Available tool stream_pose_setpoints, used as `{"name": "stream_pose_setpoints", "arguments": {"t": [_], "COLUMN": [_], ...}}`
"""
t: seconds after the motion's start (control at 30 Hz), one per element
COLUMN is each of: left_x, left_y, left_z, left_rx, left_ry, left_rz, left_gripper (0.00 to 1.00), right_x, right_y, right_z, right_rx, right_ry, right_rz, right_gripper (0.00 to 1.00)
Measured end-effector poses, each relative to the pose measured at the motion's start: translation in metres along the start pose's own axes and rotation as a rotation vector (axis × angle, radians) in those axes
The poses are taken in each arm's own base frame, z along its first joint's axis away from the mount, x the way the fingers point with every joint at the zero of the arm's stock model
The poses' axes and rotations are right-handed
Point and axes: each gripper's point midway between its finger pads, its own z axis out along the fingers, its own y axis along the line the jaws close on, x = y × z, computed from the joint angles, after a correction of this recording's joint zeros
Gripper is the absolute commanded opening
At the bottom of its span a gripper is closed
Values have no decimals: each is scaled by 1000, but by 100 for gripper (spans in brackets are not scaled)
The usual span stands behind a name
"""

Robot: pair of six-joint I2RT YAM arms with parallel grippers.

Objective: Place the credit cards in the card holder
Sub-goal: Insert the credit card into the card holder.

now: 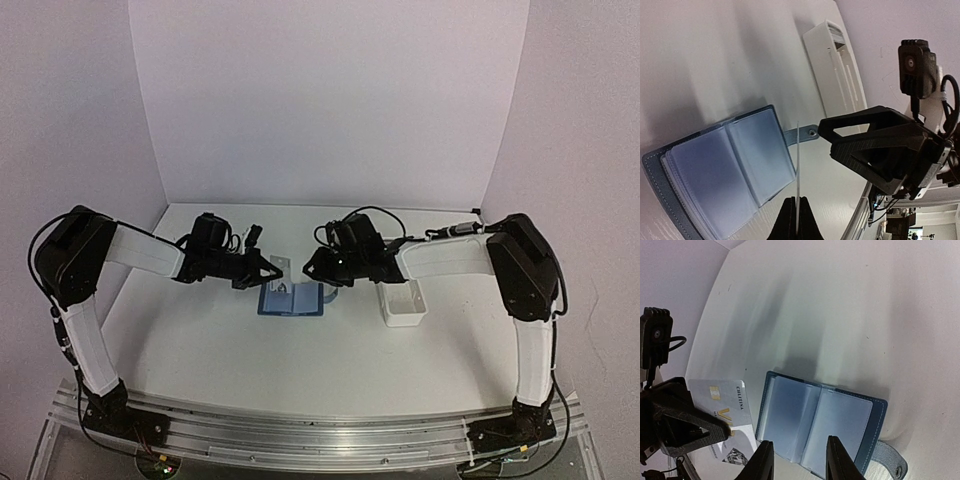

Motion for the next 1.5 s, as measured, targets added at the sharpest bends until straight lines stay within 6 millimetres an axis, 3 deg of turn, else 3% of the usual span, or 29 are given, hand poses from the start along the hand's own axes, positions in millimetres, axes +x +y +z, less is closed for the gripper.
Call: {"name": "stream_pose_setpoints", "arguments": {"t": [0.27,0.53,0.97,1.5], "left_x": [15,21,21,28], "left_y": [31,57,59,61], "left_z": [22,39,43,47], "left_rx": [-49,-79,-58,-21], "left_ry": [13,18,19,32], "left_rz": [-48,-90,-82,-203], "left_gripper": [0,0,0,0], "right_x": [30,39,42,42], "right_y": [-31,-42,-47,-47], "right_z": [25,31,37,39], "right_rx": [88,114,97,51], "right_ry": [57,71,62,38], "right_rz": [35,50,84,157], "right_gripper": [27,26,25,23]}}
